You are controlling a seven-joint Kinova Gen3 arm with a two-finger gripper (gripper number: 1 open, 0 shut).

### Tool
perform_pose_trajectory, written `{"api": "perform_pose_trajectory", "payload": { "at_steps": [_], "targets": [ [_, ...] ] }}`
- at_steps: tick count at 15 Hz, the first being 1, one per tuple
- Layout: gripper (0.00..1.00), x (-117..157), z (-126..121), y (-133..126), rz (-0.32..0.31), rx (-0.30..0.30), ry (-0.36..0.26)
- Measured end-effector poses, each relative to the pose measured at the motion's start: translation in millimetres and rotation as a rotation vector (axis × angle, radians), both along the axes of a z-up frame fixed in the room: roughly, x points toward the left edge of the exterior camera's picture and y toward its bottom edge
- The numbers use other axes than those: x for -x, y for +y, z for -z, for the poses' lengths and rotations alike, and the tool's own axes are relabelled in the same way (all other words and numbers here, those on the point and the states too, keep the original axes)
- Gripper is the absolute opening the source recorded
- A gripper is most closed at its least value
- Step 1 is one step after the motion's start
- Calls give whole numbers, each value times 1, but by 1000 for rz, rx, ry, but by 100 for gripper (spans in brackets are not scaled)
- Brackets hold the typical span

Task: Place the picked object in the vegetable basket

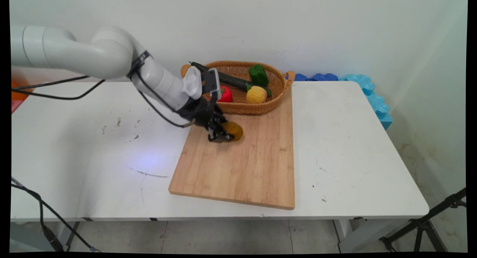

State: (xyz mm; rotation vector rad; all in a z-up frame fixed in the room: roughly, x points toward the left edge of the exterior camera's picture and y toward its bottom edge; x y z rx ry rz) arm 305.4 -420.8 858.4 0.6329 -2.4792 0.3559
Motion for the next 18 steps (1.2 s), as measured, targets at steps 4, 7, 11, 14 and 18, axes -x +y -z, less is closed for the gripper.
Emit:
{"api": "perform_pose_trajectory", "payload": {
  "at_steps": [4,7,11,14,18],
  "targets": [
    [0,0,-28,-21,-17,41,31],
    [0,-1,-44,-36,-32,64,48],
    [0,-7,-67,-62,-60,100,66],
    [0,-16,-78,-86,-90,130,72],
    [0,-33,-84,-117,-137,162,67]
  ]
}}
